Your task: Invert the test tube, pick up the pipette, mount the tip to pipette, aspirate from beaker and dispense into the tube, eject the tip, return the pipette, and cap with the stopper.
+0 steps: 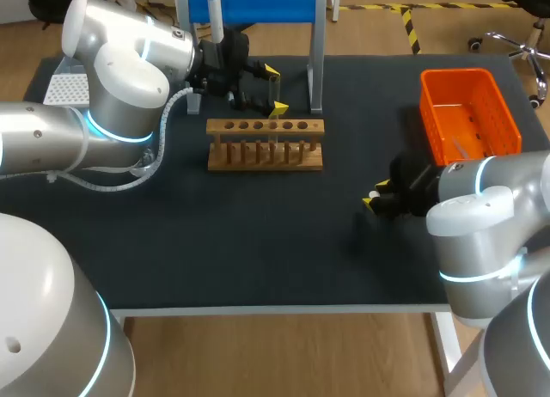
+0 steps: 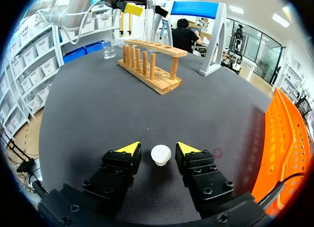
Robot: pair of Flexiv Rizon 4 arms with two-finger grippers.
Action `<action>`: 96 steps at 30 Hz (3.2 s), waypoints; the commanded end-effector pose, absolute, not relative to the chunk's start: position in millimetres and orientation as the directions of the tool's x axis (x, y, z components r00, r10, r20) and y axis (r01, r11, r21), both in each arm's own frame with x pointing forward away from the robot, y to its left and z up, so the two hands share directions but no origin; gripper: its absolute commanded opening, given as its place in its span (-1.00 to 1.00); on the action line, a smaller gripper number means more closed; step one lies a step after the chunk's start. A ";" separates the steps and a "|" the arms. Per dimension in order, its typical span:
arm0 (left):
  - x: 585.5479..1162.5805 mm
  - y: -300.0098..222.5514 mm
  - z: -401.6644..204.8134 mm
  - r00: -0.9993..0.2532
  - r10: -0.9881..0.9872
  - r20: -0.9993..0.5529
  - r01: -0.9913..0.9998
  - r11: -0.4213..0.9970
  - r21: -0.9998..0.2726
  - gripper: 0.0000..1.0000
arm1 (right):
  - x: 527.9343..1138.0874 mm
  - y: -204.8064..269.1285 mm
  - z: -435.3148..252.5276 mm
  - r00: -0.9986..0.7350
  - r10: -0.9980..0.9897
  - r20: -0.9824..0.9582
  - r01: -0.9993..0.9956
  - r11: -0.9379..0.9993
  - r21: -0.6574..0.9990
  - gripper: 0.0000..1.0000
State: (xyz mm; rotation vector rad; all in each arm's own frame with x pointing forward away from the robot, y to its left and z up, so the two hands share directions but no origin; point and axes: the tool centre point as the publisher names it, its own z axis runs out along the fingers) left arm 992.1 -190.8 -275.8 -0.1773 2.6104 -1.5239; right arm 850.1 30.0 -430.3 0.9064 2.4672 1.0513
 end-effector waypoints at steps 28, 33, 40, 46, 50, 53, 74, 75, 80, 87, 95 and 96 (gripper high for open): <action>991.6 -190.7 -276.9 -0.986 -0.159 -0.041 -0.042 0.485 -0.873 1.00 | 850.4 29.6 -431.6 -0.741 0.670 -0.042 0.441 0.533 0.722 -0.29; 991.6 -190.7 -276.9 -0.986 -0.159 -0.041 -0.042 0.485 -0.873 1.00 | 850.0 29.6 -431.9 -0.741 0.670 -0.039 0.445 0.534 0.719 -0.32; 991.6 -190.7 -276.9 -0.986 -0.159 -0.041 -0.042 0.485 -0.873 1.00 | 849.6 29.4 -432.2 -0.740 0.671 -0.036 0.449 0.533 0.717 -0.42; 991.6 -190.7 -276.9 -0.986 -0.159 -0.041 -0.042 0.485 -0.873 1.00 | 849.5 29.3 -432.6 -0.739 0.673 -0.037 0.451 0.535 0.715 -0.51; 991.6 -190.7 -276.9 -0.986 -0.159 -0.041 -0.042 0.485 -0.873 1.00 | 849.3 29.1 -432.7 -0.738 0.674 -0.038 0.452 0.535 0.714 -0.62; 991.6 -190.7 -276.9 -0.986 -0.159 -0.041 -0.042 0.485 -0.873 1.00 | 849.3 29.0 -432.8 -0.737 0.675 -0.039 0.453 0.536 0.712 -0.65; 991.6 -190.7 -276.9 -0.986 -0.159 -0.041 -0.042 0.485 -0.873 1.00 | 852.9 25.7 -434.8 -0.718 0.696 -0.011 0.486 0.513 0.708 -1.00; 991.6 -190.7 -276.9 -0.986 -0.159 -0.041 -0.042 0.485 -0.873 1.00 | 853.3 25.5 -433.9 -0.718 0.696 -0.008 0.487 0.510 0.709 -1.00; 991.6 -190.7 -276.9 -0.986 -0.159 -0.041 -0.042 0.485 -0.873 1.00 | 855.0 24.8 -423.5 -0.720 0.693 0.031 0.496 0.482 0.722 -1.00; 991.6 -190.7 -276.9 -0.986 -0.159 -0.041 -0.042 0.485 -0.873 1.00 | 857.6 22.3 -398.6 -0.737 0.673 0.066 0.482 0.454 0.750 -1.00; 991.6 -190.7 -276.9 -0.986 -0.159 -0.041 -0.042 0.485 -0.873 1.00 | 857.3 17.0 -326.9 -0.857 0.461 0.230 0.432 0.399 0.809 -1.00; 991.6 -190.7 -276.9 -0.986 -0.159 -0.041 -0.042 0.485 -0.873 1.00 | 856.1 14.8 -316.4 -0.875 0.420 0.241 0.416 0.398 0.818 -1.00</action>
